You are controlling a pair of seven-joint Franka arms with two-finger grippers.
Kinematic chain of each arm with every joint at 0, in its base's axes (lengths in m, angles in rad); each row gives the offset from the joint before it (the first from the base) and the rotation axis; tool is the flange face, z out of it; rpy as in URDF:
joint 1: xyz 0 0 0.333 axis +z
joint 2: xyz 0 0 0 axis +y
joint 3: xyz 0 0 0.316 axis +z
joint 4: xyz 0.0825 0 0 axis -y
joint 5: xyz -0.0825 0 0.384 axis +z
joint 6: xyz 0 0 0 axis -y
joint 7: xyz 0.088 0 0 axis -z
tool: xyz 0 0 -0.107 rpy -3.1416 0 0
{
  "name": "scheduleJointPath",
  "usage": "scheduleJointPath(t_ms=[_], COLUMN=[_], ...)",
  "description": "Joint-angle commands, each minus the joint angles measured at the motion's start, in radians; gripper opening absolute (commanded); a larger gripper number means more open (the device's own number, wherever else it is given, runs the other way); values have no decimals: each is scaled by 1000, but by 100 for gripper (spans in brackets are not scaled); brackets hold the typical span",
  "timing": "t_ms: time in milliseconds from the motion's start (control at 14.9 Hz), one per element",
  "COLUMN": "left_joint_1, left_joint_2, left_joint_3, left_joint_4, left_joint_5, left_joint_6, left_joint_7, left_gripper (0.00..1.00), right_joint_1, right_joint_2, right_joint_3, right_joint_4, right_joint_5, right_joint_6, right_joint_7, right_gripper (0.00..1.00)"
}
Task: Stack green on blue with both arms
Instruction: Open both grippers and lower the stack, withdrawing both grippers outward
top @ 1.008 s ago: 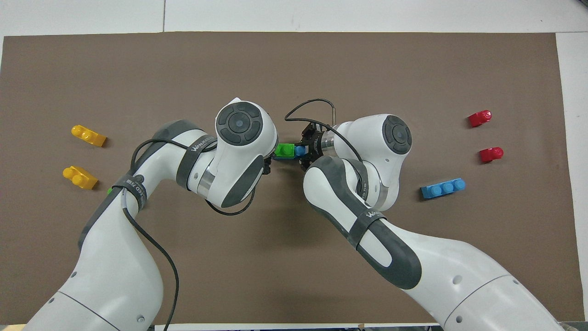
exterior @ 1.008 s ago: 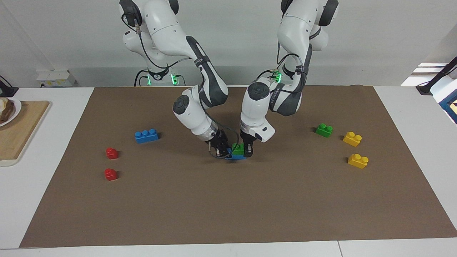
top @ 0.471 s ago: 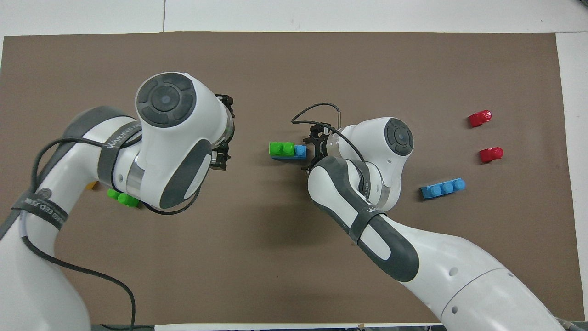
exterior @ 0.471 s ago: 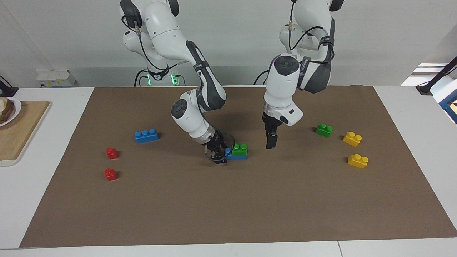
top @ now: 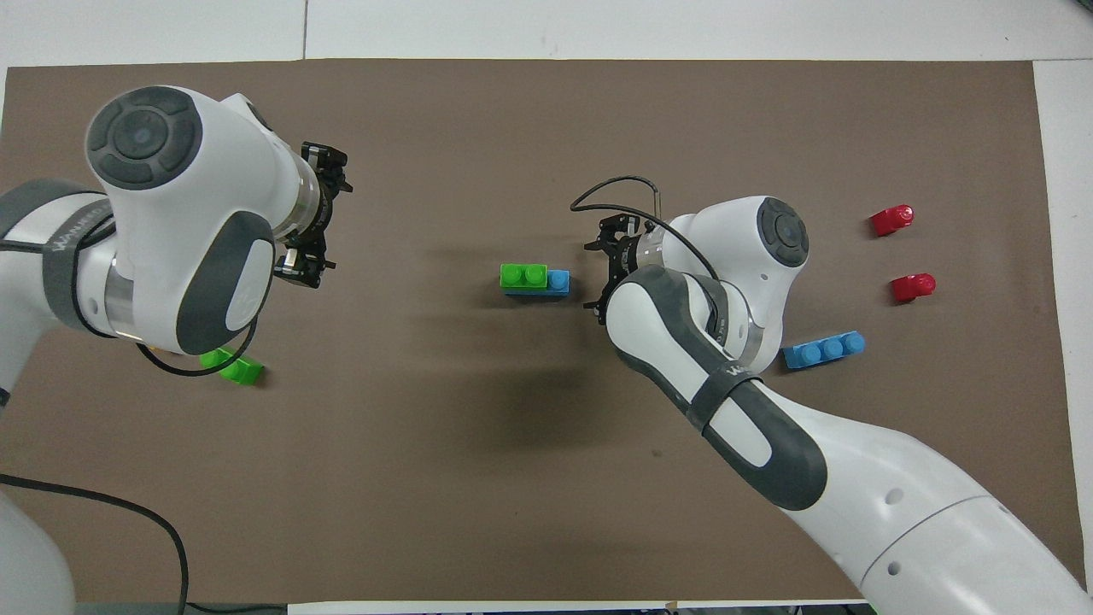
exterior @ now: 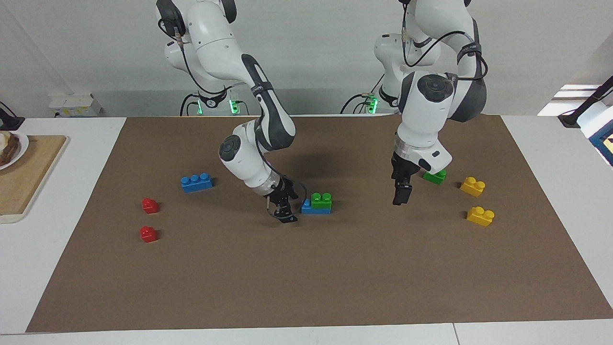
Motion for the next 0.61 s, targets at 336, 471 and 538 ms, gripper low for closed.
scheduleJointPath(t_ms=[336, 471, 538], left_joint_1=[163, 195, 206], left_joint_2=[-76, -93, -98], left_joint_3=[-8, -5, -4], left_joint_4=[-12, -12, -12], left_joint_5=[8, 8, 8], left_joint_6=[-79, -100, -114], left_joint_7=[430, 600, 710], left_gripper=[100, 100, 100], right_joint_1=[-134, -174, -200], right_joint_2=[-135, -160, -169], right_joint_3=[-1, 1, 1], right_joint_4=[-4, 19, 35], right_joint_5=[-108, -173, -181], right_joint_6=[-232, -302, -348], right_joint_7=[-416, -505, -557], right_gripper=[99, 100, 100])
